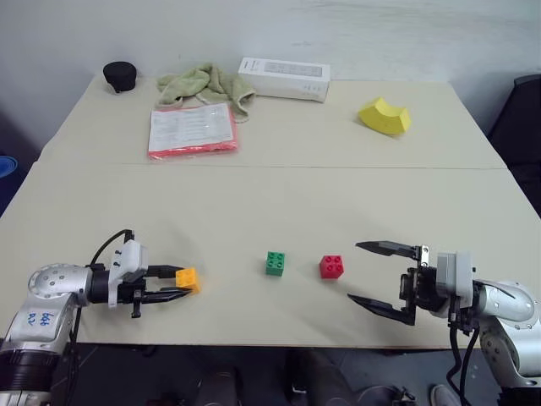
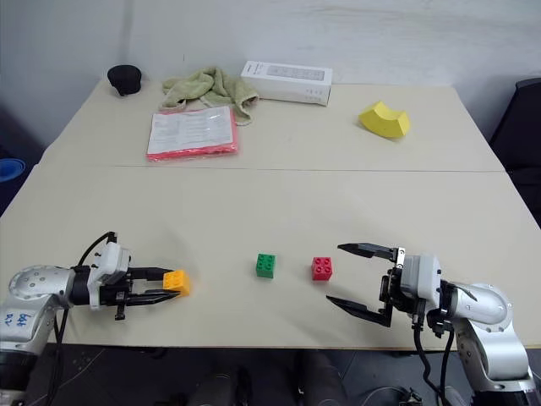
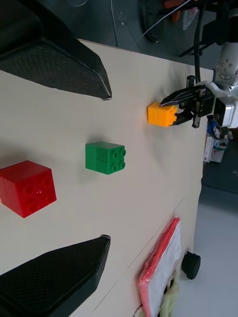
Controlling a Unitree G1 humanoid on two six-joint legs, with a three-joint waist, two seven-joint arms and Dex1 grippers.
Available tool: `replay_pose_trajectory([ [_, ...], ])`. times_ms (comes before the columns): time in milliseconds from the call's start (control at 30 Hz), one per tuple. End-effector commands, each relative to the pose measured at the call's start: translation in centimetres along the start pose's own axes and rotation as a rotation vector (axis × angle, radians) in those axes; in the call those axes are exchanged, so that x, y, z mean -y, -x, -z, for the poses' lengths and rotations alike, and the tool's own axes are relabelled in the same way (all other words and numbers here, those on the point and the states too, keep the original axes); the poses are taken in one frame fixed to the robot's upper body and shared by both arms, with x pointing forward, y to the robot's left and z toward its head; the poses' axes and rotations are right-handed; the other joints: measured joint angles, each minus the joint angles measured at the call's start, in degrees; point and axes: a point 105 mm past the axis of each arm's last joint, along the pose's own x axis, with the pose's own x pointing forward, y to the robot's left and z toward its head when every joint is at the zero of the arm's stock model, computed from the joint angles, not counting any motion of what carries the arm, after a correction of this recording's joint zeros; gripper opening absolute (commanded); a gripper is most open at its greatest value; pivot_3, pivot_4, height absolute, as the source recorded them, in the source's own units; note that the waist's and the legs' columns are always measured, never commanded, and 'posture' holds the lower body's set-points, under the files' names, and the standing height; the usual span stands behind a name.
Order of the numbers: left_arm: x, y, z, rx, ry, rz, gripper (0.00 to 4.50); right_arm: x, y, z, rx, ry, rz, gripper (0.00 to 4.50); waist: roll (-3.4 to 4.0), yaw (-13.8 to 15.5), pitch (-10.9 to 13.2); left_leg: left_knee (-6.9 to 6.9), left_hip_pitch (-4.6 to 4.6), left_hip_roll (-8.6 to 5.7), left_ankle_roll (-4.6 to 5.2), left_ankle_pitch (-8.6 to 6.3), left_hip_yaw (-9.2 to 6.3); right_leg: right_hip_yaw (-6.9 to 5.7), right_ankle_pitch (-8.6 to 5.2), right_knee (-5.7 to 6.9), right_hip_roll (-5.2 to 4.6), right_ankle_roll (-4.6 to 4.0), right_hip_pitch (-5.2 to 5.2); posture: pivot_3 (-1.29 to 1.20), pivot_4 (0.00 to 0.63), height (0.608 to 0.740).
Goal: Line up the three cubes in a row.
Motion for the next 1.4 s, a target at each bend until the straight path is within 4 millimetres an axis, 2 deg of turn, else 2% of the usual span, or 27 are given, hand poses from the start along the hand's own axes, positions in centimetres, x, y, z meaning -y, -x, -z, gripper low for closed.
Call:
replay_pose_trajectory([
  [33, -0.6, -2.1, -2.2, 0.058, -0.087, 0.087, 1.5, 0.4, 0.5, -1.3, 0.011, 0.055, 0.02, 4.5, 0.0, 0.38, 0.0, 0.01, -0.01, -0.04, 0.01, 0.01, 0.0, 0.0, 0.0, 0.0, -0.02, 0.0, 0.02, 0.0, 0.15, 0.74],
  [167, -1.5, -4.9, -3.4, 0.056, -0.181, 0.211, 1.5, 0.5, 0.5, -1.2, 0.007, 0.05, 0.02, 4.5, 0.0, 1.19, 0.0, 0.08, -0.02, -0.09, -0.21, 0.15, 0.03, 0.0, 0.02, 0.0, 0.01, 0.04, 0.02, 0.0, 0.15, 0.74],
  [300, -2.9, -6.4, -3.2, 0.011, -0.214, 0.284, 1.5, 0.5, 0.5, -1.1, 0.001, 0.051, 0.027, 4.5, -0.01, 1.18, 0.0, 0.12, -0.05, -0.09, -0.24, 0.17, 0.08, 0.0, 0.02, -0.01, 0.09, 0.04, 0.01, 0.0, 0.15, 0.74],
  [433, -3.8, -6.4, -2.6, 0.003, -0.205, 0.274, 1.5, 0.5, 0.7, -1.2, -0.008, 0.056, 0.049, 4.5, -0.01, 0.93, 0.0, 0.11, -0.02, -0.05, -0.27, 0.19, 0.13, 0.04, 0.02, -0.01, 0.14, 0.05, -0.02, 0.0, 0.15, 0.74],
  [867, -3.8, -5.8, -1.6, -0.034, -0.189, 0.271, 1.5, 0.6, 1.0, -1.0, -0.027, 0.041, 0.075, 4.5, -0.01, 1.15, 0.0, 0.13, 0.01, -0.06, -0.22, 0.22, 0.09, 0.03, 0.02, 0.06, 0.07, 0.05, 0.0, 0.0, 0.15, 0.74],
  [900, -3.7, -5.4, -1.9, -0.03, -0.191, 0.274, 2.24, 0.8, 1.1, -1.0, -0.029, 0.042, 0.085, 4.5, -0.01, 1.12, 0.0, 0.13, 0.01, -0.06, -0.22, 0.22, 0.09, 0.03, 0.02, 0.07, 0.08, 0.05, 0.0, 0.0, 0.15, 0.74],
  [967, -3.8, -4.2, -2.7, -0.008, -0.223, 0.237, 2.73, 1.1, 1.5, -1.3, -0.018, 0.034, 0.114, 4.5, -0.01, 0.96, 0.0, 0.12, -0.01, -0.05, -0.23, 0.22, 0.1, 0.04, 0.02, 0.07, 0.09, 0.05, -0.02, 0.0, 0.15, 0.74],
  [1067, -4.0, -1.1, -3.1, -0.014, -0.224, 0.16, 3.6, 1.1, 2.8, -1.7, -0.058, 0.041, 0.106, 4.5, -0.01, 0.96, 0.0, 0.11, -0.06, 0.0, -0.24, 0.22, 0.07, 0.04, 0.02, 0.05, 0.1, 0.05, -0.06, 0.0, 0.15, 0.74],
  [1200, -3.3, 2.1, -2.6, -0.051, -0.202, 0.066, 3.6, 1.8, 5.0, -2.2, -0.131, 0.063, 0.115, 4.5, 0.01, 0.99, 0.01, 0.06, -0.02, 0.02, -0.14, 0.16, 0.07, 0.04, 0.02, -0.01, 0.08, 0.04, -0.03, 0.0, 0.15, 0.74],
  [1300, -1.9, 5.1, -2.4, -0.095, -0.135, 0.004, 3.6, 2.1, 7.2, -2.8, -0.234, 0.094, 0.067, 4.5, 0.03, 1.1, 0.02, 0.04, -0.01, 0.01, 0.07, 0.04, 0.08, 0.08, 0.01, -0.03, 0.05, 0.04, -0.02, 0.0, 0.15, 0.74],
  [1400, -1.4, 6.9, -2.1, -0.142, -0.103, -0.052, 3.6, 2.2, 8.7, -2.9, -0.301, 0.096, 0.023, 4.5, 0.01, 1.2, 0.03, 0.01, 0.0, 0.05, 0.08, 0.03, 0.04, 0.06, 0.01, -0.12, 0.06, 0.02, 0.0, 0.0, 0.15, 0.74],
])
